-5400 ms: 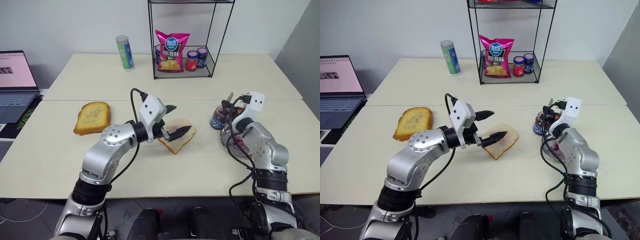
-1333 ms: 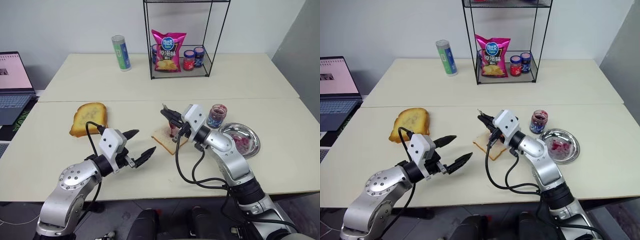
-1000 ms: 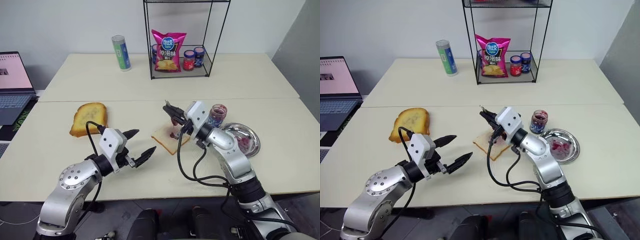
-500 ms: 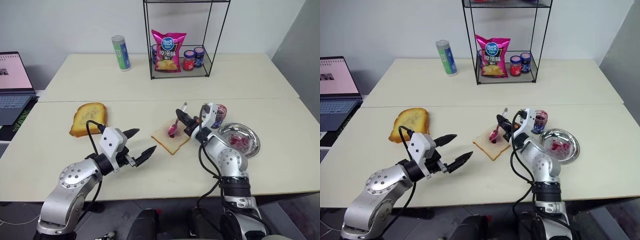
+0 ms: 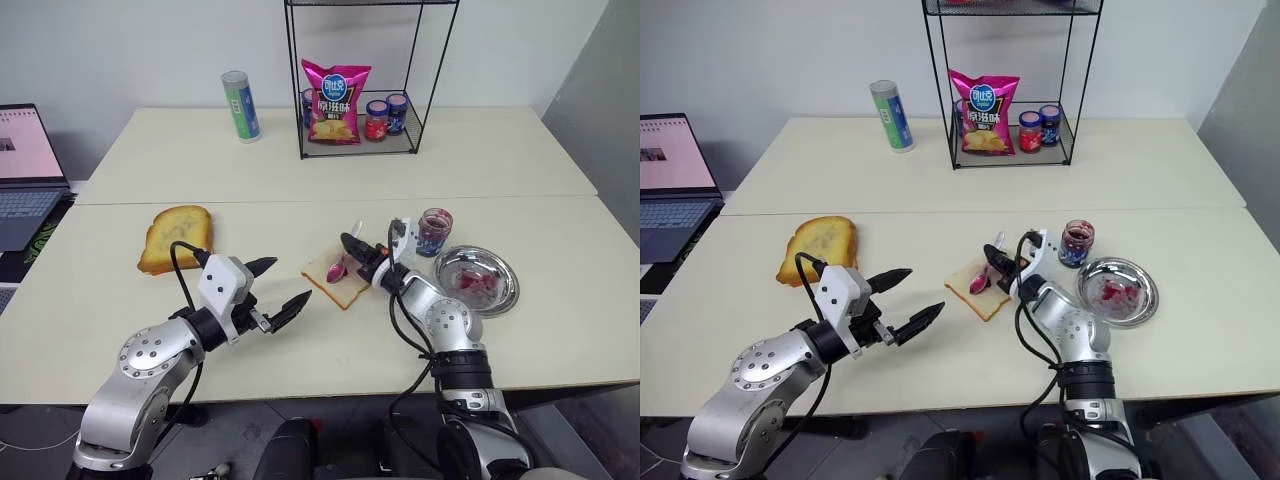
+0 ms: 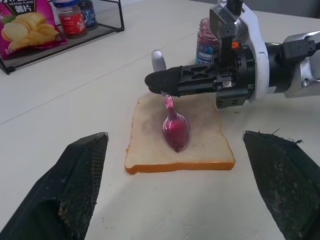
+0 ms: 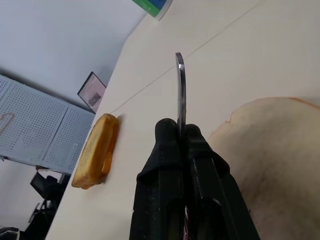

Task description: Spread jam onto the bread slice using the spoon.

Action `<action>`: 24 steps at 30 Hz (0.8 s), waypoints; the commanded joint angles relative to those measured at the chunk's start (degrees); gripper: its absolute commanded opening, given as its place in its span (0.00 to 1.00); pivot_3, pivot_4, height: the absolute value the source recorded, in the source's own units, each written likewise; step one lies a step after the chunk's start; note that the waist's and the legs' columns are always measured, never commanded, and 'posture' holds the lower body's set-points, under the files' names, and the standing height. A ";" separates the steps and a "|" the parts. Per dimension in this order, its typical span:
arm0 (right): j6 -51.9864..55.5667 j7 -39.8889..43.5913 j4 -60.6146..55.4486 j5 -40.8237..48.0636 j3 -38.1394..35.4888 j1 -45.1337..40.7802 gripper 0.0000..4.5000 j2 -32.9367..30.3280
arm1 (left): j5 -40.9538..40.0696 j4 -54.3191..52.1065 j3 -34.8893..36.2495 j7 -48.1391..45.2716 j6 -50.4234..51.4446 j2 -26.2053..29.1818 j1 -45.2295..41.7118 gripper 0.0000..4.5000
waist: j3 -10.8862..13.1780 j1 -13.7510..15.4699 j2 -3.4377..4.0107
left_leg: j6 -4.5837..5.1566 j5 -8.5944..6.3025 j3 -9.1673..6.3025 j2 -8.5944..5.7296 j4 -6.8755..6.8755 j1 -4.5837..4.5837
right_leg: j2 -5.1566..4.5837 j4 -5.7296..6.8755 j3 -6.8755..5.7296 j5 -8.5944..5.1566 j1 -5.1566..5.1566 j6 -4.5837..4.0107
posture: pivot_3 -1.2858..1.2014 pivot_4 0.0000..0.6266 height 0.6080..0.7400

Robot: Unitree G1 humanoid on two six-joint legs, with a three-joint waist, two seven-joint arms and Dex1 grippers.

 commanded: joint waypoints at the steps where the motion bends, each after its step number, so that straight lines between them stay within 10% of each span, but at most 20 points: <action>1: -4.14 2.62 -0.32 -3.06 1.47 -1.75 0.00 -1.89 | 0.32 -1.38 0.36 0.51 -0.96 0.14 -0.38 1.00 | 0.00 0.00 0.00 | 0.00 0.00 0.00 0.00 0.00 0.00 | 0.00 0.00 0.00 0.00 0.00 0.00 | 0.52 0.24 1.00; 24: 7.05 1.30 -3.63 8.06 -5.11 -5.94 0.00 -1.75 | 0.82 -0.58 -0.26 -0.01 -1.53 -0.15 -0.96 1.00 | 0.01 -0.42 0.00 | 0.00 -0.01 -0.01 0.03 -0.04 -0.01 | 0.00 0.01 0.00 0.14 -0.01 -0.24 | 0.52 0.24 1.00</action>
